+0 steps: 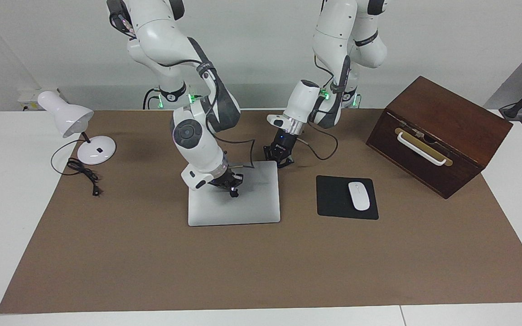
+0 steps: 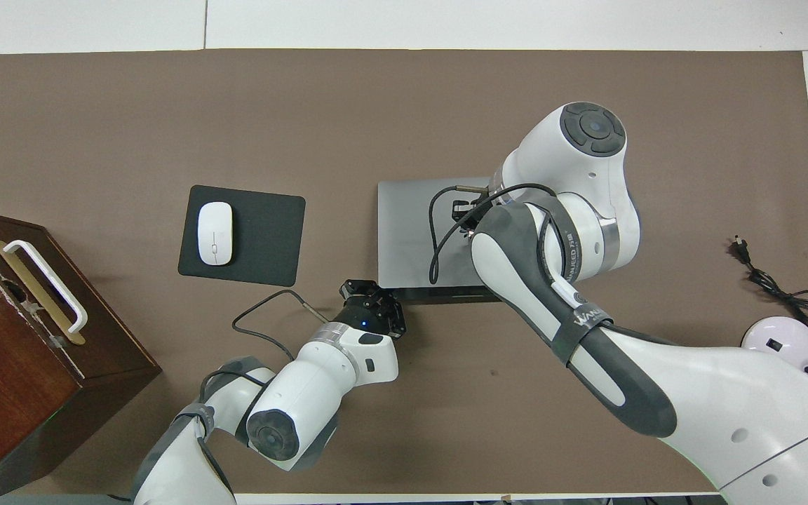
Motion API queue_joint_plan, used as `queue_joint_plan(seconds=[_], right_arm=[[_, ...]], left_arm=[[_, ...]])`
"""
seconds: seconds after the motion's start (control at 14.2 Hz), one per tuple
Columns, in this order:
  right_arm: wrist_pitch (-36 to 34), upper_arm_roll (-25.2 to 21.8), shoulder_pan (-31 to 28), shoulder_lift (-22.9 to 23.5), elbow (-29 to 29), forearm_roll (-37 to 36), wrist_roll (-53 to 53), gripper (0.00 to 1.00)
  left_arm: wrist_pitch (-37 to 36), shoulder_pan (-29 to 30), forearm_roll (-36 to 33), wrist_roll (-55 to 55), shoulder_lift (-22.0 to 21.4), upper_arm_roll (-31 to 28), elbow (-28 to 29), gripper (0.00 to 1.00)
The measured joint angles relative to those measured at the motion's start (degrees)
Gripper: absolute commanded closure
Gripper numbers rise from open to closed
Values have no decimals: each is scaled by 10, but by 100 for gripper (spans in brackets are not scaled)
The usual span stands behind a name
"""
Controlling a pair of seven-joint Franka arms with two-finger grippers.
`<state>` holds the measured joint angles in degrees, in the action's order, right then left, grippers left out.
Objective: Close laptop with both arms
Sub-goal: 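Push the laptop lid down toward the keyboard with the right gripper, then press the lid fully shut with the right gripper, then lift away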
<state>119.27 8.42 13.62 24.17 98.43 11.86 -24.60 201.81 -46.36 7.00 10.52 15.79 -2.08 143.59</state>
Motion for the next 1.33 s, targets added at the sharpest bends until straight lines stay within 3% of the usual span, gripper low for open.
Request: queue_joint_plan(seconds=[0.7, 1.33], right_arm=[[-52, -5, -2, -18, -29, 0, 0, 100], [-96, -44, -3, -58, -44, -10, 45, 100]], left_arm=[[1, 0, 0, 2, 0, 0, 1, 100], [3, 1, 0, 0, -2, -2, 5, 100]])
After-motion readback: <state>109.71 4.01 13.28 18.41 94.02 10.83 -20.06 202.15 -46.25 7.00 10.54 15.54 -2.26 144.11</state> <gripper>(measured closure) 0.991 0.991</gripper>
